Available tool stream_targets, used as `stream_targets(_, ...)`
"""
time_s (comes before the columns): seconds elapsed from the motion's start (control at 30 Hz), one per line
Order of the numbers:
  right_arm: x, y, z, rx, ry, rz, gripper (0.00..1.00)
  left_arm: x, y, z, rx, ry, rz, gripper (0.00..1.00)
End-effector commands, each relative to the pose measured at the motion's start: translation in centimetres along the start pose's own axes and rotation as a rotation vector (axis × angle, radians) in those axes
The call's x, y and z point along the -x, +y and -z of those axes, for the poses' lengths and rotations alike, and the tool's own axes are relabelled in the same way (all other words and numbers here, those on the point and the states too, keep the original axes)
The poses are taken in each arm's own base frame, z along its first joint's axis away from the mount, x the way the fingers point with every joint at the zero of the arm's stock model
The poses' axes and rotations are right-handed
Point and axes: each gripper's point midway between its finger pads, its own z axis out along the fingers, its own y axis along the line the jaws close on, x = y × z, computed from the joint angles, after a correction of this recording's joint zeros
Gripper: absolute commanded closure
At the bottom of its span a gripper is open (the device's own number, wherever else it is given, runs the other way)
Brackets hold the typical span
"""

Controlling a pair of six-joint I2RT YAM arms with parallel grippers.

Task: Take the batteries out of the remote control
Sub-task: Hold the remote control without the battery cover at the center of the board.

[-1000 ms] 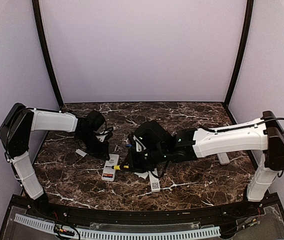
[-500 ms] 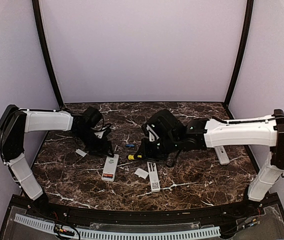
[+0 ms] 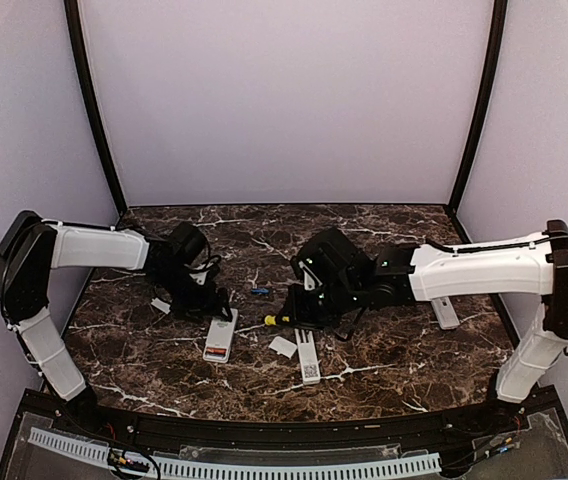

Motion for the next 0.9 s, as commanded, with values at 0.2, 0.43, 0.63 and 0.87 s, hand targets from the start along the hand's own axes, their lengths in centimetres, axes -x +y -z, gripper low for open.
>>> stream_targets(0.2,0.8,-0.6,2.4,0.023,-0.087,0.004,1.00,-3.0,-2.2,-1.7,-0.006,0.043,0.067,0.18)
stream_targets(0.43,0.6,-1.7,3.1,0.020,-0.109,-0.004,1.00,-3.1,-4.4,-1.3,-0.031,0.021,0.100,0.17)
stream_targets(0.63,0.7,-2.3,3.4,0.028,-0.124,-0.010,1.00,-3.6,-4.3,-0.6,-0.011,0.005,0.113,0.13)
stream_targets(0.87,0.4,-2.4,3.2,0.028,-0.117,0.001,1.00,-3.4,-2.3,-1.1,0.178,-0.016,0.065,0.11)
